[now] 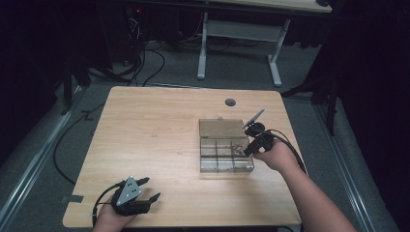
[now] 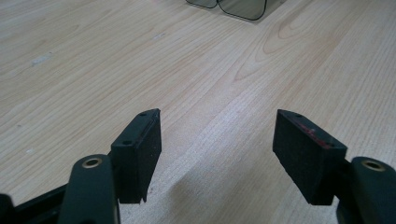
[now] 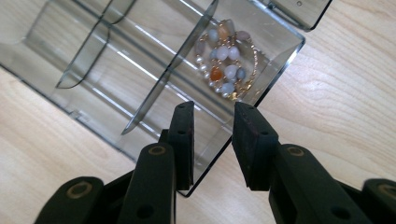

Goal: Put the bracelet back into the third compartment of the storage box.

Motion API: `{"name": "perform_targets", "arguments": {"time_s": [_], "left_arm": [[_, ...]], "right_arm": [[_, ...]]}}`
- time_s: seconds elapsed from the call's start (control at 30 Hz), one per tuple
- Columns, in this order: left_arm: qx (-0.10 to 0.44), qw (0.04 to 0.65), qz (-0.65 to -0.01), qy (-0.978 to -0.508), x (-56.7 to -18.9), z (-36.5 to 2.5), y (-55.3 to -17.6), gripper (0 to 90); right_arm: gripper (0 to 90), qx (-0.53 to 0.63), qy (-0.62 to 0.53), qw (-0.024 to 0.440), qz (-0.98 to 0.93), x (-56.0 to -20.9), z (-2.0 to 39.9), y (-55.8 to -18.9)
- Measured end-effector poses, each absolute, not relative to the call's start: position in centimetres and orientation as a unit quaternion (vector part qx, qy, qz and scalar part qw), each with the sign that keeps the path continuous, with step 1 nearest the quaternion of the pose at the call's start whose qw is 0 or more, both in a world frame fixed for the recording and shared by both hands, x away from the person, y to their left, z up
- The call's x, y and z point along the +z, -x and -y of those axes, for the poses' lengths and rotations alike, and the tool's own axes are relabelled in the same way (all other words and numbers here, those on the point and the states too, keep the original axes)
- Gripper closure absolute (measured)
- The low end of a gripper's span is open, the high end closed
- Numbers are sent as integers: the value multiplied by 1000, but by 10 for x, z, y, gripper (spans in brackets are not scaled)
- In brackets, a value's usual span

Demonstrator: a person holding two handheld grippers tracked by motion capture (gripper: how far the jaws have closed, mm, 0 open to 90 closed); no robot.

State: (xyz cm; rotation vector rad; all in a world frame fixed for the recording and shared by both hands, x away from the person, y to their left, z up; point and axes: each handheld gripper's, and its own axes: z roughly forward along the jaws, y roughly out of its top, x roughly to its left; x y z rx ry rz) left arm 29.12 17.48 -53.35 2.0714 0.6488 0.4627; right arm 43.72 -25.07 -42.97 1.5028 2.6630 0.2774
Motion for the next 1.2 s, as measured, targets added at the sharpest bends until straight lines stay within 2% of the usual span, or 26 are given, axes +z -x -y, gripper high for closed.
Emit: {"name": "perform_targets", "arguments": {"time_s": [0.8, 1.2], "left_arm": [[187, 443, -262, -837, -534, -174, -291, 332], [189, 443, -262, -836, -534, -174, -291, 332]], "right_arm": [[698, 134, -489, 70, -859, -429, 279, -388], [658, 174, -491, 93, -849, -441, 286, -361]]}}
